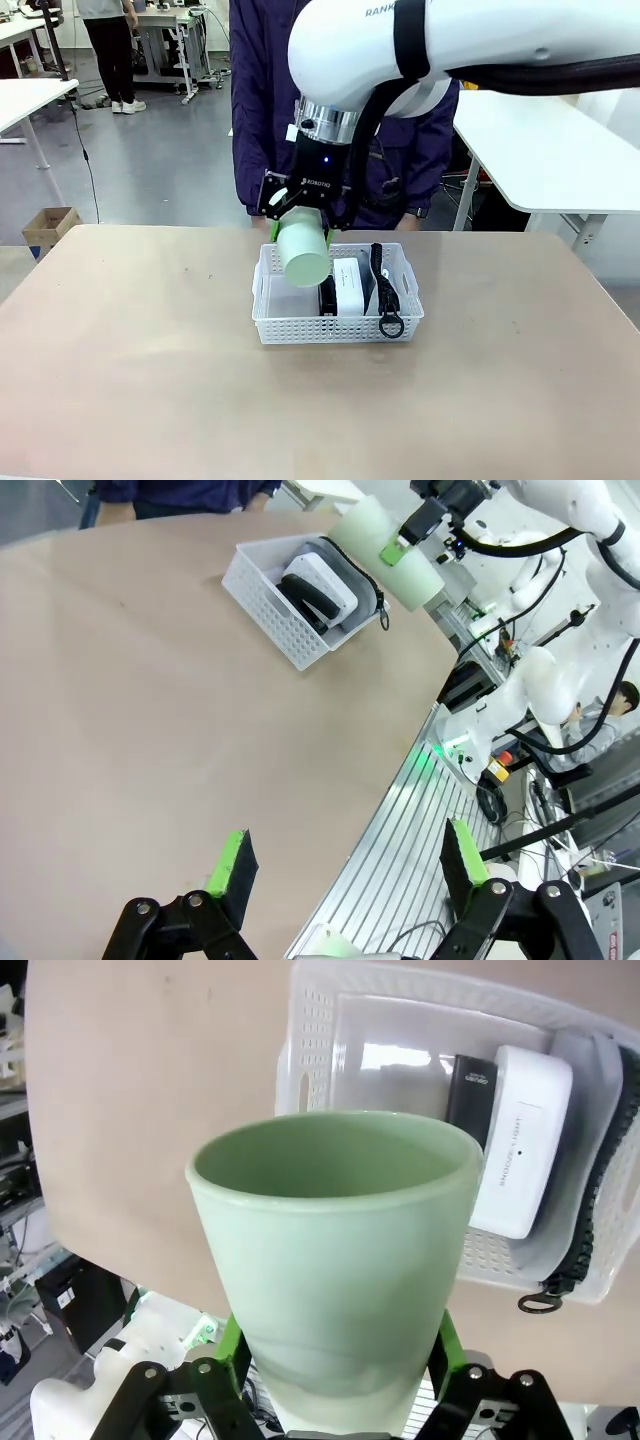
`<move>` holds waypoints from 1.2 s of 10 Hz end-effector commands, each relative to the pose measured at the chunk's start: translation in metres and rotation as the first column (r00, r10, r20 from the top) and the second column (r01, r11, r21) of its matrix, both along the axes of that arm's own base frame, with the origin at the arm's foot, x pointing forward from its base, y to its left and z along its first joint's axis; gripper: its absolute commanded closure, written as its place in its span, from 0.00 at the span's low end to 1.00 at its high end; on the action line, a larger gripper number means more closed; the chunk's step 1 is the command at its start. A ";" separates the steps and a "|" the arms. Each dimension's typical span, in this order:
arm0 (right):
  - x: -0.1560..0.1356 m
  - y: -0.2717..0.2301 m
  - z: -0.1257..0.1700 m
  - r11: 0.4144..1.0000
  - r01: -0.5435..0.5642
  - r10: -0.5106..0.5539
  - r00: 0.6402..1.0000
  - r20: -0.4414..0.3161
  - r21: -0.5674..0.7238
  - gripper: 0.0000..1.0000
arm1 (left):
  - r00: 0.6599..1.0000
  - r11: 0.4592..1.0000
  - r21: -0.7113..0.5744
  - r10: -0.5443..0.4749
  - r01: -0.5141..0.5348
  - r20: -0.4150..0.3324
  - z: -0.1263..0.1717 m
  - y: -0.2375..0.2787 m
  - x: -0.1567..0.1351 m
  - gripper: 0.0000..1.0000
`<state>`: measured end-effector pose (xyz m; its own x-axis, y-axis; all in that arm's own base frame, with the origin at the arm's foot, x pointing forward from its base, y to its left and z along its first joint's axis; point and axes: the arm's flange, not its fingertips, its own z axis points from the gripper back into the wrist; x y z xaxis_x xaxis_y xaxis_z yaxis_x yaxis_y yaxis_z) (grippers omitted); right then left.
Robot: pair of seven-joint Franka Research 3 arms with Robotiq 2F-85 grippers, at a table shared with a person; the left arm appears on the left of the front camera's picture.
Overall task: Efficiently arrange items inside the basket to fit them all.
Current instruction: Pick up the Reusable plastic cup and place it inside the Organizing basket.
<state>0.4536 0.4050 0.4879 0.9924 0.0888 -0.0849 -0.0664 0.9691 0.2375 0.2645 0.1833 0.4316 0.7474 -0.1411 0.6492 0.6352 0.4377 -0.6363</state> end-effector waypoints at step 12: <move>0.034 0.014 -0.080 0.983 0.152 -0.140 0.983 0.120 -0.101 0.15 | 1.000 1.000 -0.011 -0.006 0.006 0.021 0.001 0.000 -0.001 0.03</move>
